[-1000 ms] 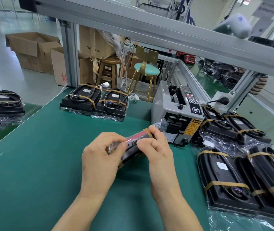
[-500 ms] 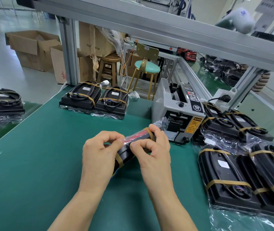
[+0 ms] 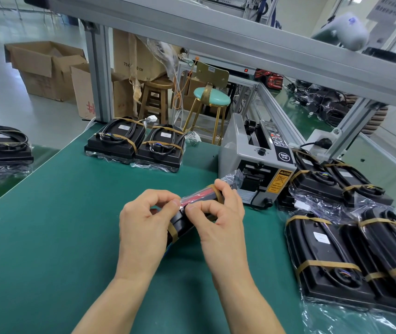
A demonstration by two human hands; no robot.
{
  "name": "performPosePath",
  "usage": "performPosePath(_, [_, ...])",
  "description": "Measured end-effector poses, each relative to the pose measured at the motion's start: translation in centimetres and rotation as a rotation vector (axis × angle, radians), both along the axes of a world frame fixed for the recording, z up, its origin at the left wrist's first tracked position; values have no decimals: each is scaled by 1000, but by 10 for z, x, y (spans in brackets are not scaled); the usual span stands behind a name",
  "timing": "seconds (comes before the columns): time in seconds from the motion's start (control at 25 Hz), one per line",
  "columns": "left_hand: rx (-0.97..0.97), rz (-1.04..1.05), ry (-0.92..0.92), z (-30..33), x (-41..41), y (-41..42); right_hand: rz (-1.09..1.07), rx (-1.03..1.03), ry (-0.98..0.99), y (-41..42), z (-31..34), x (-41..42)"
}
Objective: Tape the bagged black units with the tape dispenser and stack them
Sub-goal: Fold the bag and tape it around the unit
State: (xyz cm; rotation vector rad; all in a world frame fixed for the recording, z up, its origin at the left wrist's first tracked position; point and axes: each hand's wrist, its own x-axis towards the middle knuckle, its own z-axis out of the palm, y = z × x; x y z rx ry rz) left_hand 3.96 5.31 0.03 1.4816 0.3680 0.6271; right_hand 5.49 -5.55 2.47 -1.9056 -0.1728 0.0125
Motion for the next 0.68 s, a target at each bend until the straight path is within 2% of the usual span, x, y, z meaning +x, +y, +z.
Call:
performPosePath(0.24, [-26,-5,-2,-2,-1,-1,-41,-18,-48,3,-4,-2])
performPosePath(0.68, [36,15,-2,3,-4,-5,-147,98,-91,11,-10,-3])
